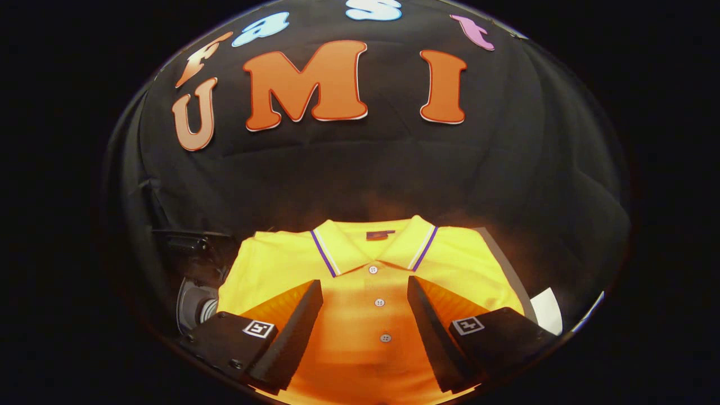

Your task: Put the clothes into the washing machine and then close the washing machine lid.

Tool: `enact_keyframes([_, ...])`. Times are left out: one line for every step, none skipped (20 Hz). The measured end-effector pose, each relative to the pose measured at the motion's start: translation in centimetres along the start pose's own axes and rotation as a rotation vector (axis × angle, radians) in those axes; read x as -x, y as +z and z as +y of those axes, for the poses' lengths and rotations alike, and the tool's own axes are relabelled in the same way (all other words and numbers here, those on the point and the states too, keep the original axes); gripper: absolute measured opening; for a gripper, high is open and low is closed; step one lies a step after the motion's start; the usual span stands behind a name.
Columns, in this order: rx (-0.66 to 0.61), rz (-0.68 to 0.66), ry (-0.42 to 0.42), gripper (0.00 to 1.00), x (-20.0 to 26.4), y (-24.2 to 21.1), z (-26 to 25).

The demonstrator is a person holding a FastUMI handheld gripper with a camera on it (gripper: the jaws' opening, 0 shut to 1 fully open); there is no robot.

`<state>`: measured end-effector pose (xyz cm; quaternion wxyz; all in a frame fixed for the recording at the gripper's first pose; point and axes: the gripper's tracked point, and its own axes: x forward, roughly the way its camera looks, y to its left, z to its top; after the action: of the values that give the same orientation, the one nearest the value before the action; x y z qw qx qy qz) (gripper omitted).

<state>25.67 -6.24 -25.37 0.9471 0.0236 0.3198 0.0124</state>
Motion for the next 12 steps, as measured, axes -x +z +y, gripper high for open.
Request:
enact_keyframes([-0.001, 0.021, -0.004, 0.99, -0.3, -0.5, -0.2])
enact_keyframes([-0.005, 0.038, -0.009, 0.99, -0.5, -0.8, -0.5])
enact_keyframes([-0.009, 0.058, -0.012, 0.99, -0.7, -1.2, -0.7])
enact_keyframes([-0.015, 0.081, -0.008, 0.99, -0.9, -1.7, -0.8])
enact_keyframes([-0.03, 0.083, -0.001, 0.99, -0.6, -1.6, -0.7])
enact_keyframes([-0.044, 0.082, -0.003, 0.99, -1.0, -1.6, -0.7])
enact_keyframes([-0.037, 0.1, -0.003, 0.99, -0.9, -1.7, -0.9])
enact_keyframes([-0.034, 0.108, -0.002, 0.99, -1.0, -1.6, -1.0])
enact_keyframes([-0.033, 0.125, -0.004, 0.98, -0.8, -1.7, -0.9])
enact_keyframes([-0.033, 0.132, -0.004, 0.96, -0.9, -1.7, -0.8])
enact_keyframes([-0.028, 0.139, -0.001, 0.94, -1.0, -1.6, -0.7])
enact_keyframes([-0.022, 0.141, 0.004, 0.92, -1.0, -1.7, -0.6])
